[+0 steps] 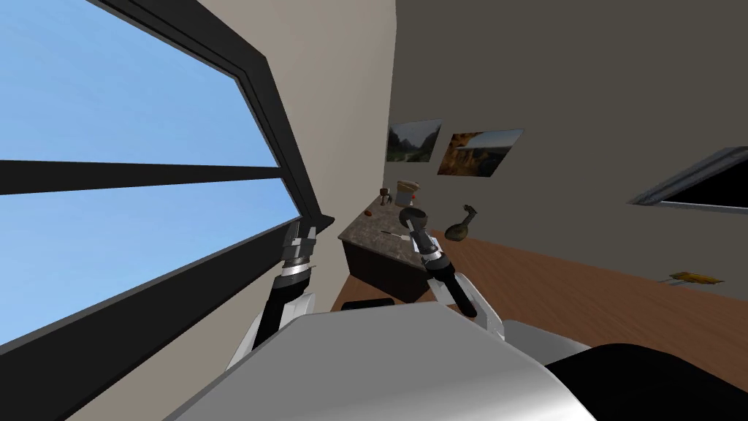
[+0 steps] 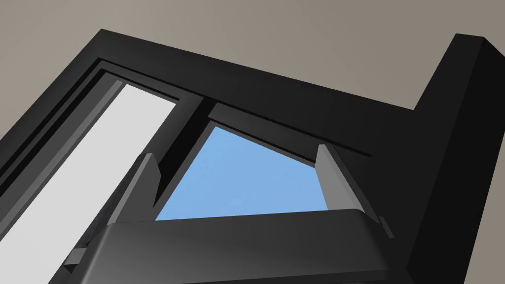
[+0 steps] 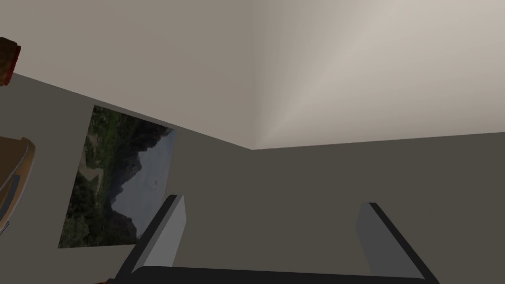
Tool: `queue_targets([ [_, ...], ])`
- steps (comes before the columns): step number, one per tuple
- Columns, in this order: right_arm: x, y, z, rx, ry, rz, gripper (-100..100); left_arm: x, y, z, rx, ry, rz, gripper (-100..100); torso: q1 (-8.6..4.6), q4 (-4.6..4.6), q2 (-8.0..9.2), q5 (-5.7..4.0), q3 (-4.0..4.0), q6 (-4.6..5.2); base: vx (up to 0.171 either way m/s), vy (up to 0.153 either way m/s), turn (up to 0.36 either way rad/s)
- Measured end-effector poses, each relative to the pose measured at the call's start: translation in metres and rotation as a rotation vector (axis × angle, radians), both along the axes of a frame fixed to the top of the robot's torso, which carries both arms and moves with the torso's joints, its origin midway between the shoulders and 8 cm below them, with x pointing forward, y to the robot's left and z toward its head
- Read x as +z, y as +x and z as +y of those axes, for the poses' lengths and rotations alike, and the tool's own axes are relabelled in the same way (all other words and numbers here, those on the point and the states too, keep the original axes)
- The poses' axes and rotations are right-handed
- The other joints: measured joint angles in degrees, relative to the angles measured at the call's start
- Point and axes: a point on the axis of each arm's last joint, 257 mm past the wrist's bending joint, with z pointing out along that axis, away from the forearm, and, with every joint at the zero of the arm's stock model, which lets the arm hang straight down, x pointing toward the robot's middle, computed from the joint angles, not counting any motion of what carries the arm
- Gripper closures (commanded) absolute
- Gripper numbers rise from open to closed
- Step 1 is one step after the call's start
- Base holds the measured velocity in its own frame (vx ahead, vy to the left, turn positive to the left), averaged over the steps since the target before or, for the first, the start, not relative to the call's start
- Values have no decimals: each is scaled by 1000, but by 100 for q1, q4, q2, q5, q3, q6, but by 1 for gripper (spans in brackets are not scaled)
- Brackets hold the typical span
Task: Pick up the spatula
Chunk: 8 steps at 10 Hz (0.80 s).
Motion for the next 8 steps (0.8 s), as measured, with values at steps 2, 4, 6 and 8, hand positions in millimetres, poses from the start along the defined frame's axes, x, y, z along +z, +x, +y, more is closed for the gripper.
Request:
queue_targets([
  [2, -10, 0, 7, 20, -61, 9, -100, 0, 0, 0, 0, 0, 0, 0, -3, 0, -2, -1, -1, 0, -1, 21, 199],
  [4, -21, 3, 13, 39, -120, 20, -100, 0, 0, 0, 0, 0, 0, 0, -5, -1, -4, -1, -2, 1, 2, 18, 139],
  [6, -31, 4, 17, 59, -182, 32, -100, 0, 0, 0, 0, 0, 0, 0, -4, -1, -4, -1, -3, -1, 3, 18, 210],
  [8, -47, 6, 23, 79, -246, 49, -100, 0, 0, 0, 0, 0, 0, 0, -6, -1, -5, -1, -3, 2, 5, 13, 162],
])
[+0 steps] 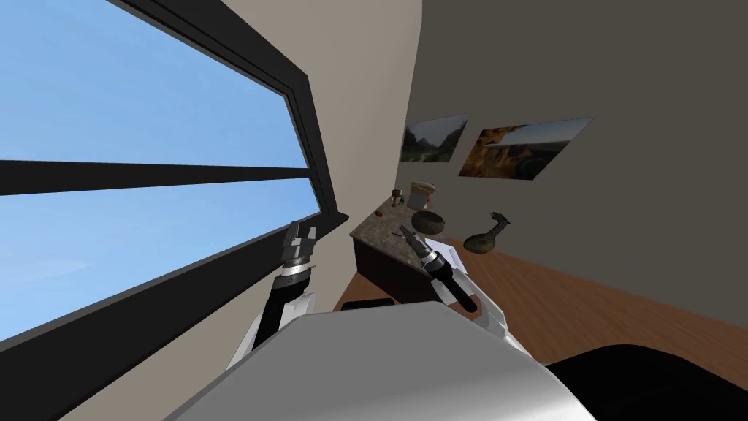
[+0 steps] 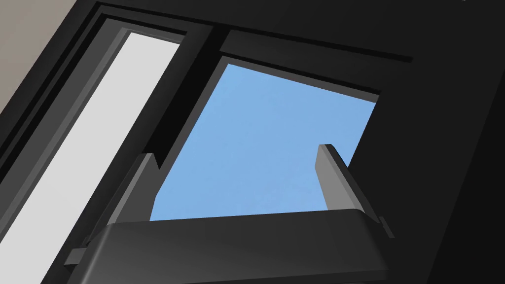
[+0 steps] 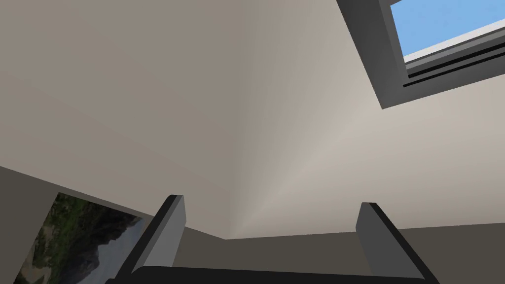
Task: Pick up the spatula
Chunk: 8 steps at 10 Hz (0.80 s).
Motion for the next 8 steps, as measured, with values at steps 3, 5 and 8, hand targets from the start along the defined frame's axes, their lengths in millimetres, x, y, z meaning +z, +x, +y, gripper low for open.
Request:
queue_targets([
  [3, -25, 5, 2, 32, -105, 29, -100, 1, 0, -1, -3, -1, -3, 0, 24, -3, -3, 8, -3, -16, 10, 8, 161],
  [5, -42, 5, 1, 52, -175, 52, -100, 2, 0, -2, -5, -1, -6, 0, 41, -6, -3, 14, -4, -22, 10, 6, 177],
  [8, -71, 8, -1, 82, -280, 87, -100, 3, 0, -2, -6, -2, -8, 0, 61, -8, -5, 21, -6, -23, 10, 8, 205],
])
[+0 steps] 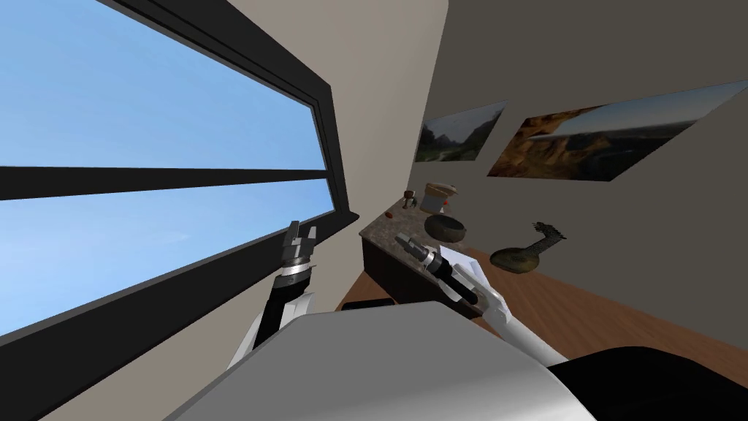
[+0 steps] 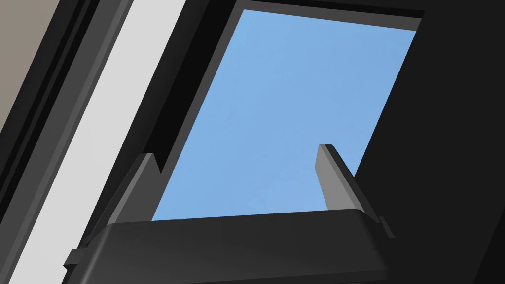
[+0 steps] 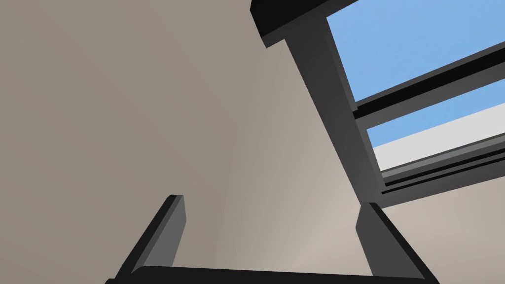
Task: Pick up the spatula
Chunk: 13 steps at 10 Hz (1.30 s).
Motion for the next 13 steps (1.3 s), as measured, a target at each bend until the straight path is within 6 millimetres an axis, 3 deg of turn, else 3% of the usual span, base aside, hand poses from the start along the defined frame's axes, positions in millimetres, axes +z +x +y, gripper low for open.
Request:
queue_targets([
  [8, -83, 1, -38, 65, -304, 120, -100, 0, 0, 0, 0, 0, 0, 0, 2, -1, -2, 1, -1, 2, 13, -1, 173],
  [13, -133, -5, -88, 87, -502, 220, -100, 0, 0, 0, 0, 0, 0, 0, 0, 0, -1, 1, -1, 0, 11, -8, 143],
])
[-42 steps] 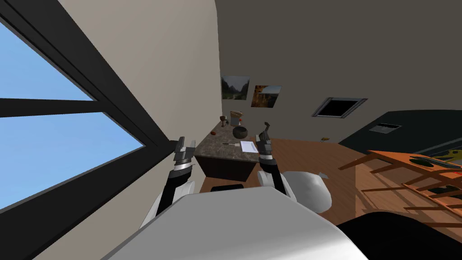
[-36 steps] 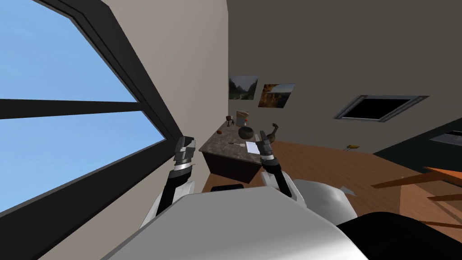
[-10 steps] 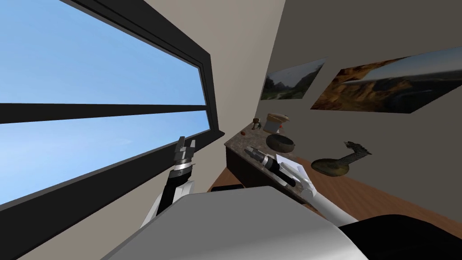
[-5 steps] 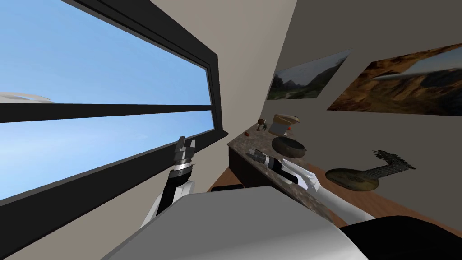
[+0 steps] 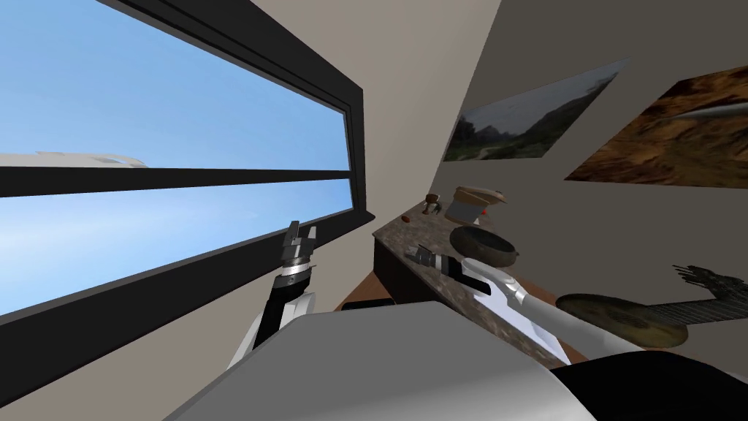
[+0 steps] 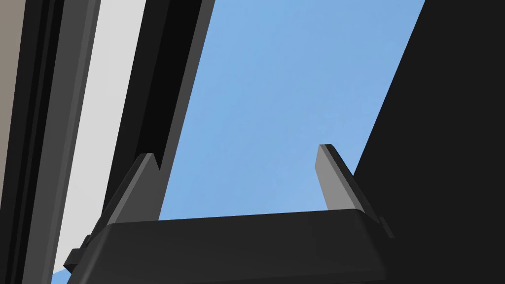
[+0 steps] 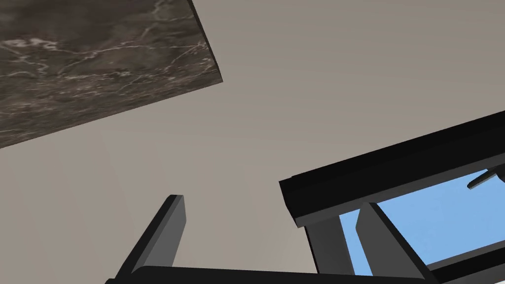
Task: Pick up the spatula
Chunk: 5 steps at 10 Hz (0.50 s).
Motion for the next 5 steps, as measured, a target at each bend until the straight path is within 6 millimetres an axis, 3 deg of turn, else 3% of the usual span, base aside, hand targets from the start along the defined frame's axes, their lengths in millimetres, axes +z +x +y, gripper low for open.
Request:
queue_targets([
  [5, -39, -7, -65, -5, -187, 97, -100, 0, 0, 0, 0, 0, 0, 0, 2, 0, 1, 0, 1, 4, 11, -13, 141],
])
